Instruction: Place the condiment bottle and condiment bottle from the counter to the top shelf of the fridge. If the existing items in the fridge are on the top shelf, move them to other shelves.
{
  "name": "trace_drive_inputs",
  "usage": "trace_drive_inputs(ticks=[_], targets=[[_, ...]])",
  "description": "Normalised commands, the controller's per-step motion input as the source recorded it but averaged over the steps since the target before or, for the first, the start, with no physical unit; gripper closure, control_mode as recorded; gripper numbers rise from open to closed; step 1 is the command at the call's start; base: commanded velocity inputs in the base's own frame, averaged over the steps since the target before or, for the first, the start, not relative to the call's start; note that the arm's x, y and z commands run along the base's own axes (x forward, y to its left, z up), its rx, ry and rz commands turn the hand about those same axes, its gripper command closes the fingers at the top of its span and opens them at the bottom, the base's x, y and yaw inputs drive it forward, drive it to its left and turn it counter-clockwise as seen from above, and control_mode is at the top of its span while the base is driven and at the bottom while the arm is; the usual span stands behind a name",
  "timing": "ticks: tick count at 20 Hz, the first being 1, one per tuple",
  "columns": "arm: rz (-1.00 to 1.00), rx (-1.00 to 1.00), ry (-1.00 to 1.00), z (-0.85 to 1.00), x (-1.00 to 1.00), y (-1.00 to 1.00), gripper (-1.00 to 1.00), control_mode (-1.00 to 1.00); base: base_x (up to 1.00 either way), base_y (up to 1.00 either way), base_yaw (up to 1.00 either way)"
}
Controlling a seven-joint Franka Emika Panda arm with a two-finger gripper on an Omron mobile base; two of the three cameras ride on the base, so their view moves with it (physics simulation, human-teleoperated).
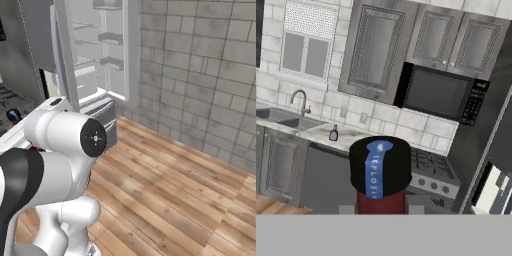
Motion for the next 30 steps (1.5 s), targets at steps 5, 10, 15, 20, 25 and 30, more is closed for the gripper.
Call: trace_drive_inputs(ticks=[5,10,15,20,25,30], targets=[[0.0,0.0,0.0,0.0,0.0,0.0,1.0,1.0,1.0,-0.35,-0.06],[0.0,0.0,0.0,0.0,0.0,0.0,1.0,1.0,1.0,-0.15,0.0],[0.0,0.0,0.0,0.0,0.0,0.0,1.0,1.0,1.0,-0.16,0.04],[0.0,0.0,0.0,0.0,0.0,0.0,1.0,1.0,1.0,-0.4,0.32],[0.0,0.0,0.0,0.0,0.0,0.0,1.0,1.0,1.0,-0.37,0.58],[0.0,0.0,0.0,0.0,0.0,0.0,1.0,1.0,1.0,-0.36,0.66]])
